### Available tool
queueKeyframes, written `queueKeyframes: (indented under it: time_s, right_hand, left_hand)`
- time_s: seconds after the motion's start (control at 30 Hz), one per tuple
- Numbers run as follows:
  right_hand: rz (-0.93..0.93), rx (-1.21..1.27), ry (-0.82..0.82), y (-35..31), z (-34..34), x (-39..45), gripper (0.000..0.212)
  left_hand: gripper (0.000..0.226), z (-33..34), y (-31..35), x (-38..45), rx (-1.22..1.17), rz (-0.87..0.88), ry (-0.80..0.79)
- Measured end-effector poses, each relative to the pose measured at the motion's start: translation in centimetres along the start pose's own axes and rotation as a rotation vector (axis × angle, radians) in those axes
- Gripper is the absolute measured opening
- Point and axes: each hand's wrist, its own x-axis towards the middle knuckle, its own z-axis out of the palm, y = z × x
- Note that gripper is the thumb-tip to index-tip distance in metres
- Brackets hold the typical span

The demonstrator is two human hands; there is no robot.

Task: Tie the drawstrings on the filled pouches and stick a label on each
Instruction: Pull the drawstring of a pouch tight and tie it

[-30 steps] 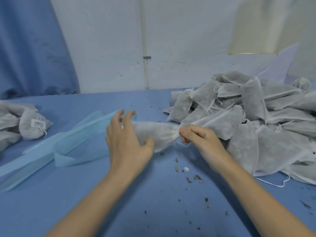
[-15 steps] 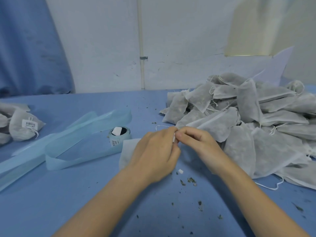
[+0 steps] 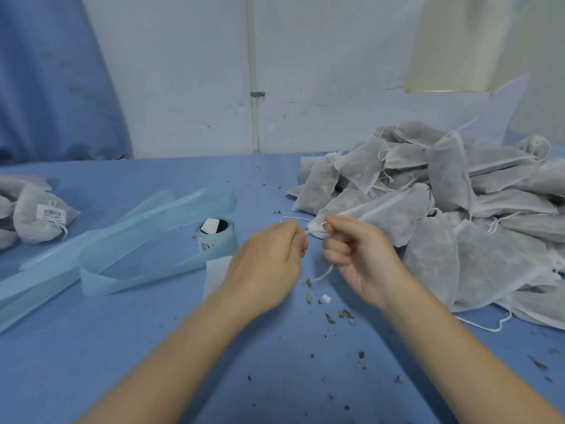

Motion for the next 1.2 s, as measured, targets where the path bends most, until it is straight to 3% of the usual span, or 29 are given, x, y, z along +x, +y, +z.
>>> queueKeyframes:
  time_s: [0.13, 0.23, 0.33, 0.5, 0.6, 0.8, 0.93, 1.07, 1.2]
  right_hand:
    - [0.167, 0.069, 0.027, -0.5, 0.4, -0.2, 0.026]
    - [0.256, 0.278, 0.007, -0.3, 0.9, -0.6, 0.01]
    - [0.264, 0.372, -0.073, 0.4, 1.2, -0.9, 0.02]
    - [0.225, 0.054, -0.209, 0.9, 1.4, -0.7, 0.042]
    - [0.077, -0.393, -0.165, 1.0, 1.3, -0.8, 0.05]
    - [-0.079, -0.845, -0.129, 1.4, 1.7, -0.9, 0.045]
    - [-0.187, -0.981, -0.136, 1.6, 1.8, -1.2, 0.037]
    - [-0.309, -1.006, -0.034, 2.1, 1.6, -1.1, 0.013]
    - [-0.15, -0.834, -0.032, 1.9, 0.6, -0.6, 0.007]
  left_hand:
    - [0.021, 0.2, -0.5, 0.3, -0.357, -0.107, 0.024]
    - [0.021, 0.5, -0.7, 0.1, -0.465, -0.114, 0.055]
    - [0.017, 1.0, -0.8, -0.2, -0.532, -0.118, 0.132]
    - [0.01, 1.4, -1.1, -0.5, -0.56, -0.183, 0.264]
    - [0.013, 1.6, -1.2, -0.8, -0.41, -0.144, 0.297]
    - [0.019, 1.6, -1.1, -1.0, -0.386, -0.14, 0.274]
    - [0.017, 1.7, -1.1, -0.8, -0.45, -0.235, 0.319]
    - [0.021, 2.0, -1.4, -0.6, -0.516, -0.286, 0.354]
    - [0.025, 1.7, -1.9, -0.4, -0.783, -0.324, 0.35]
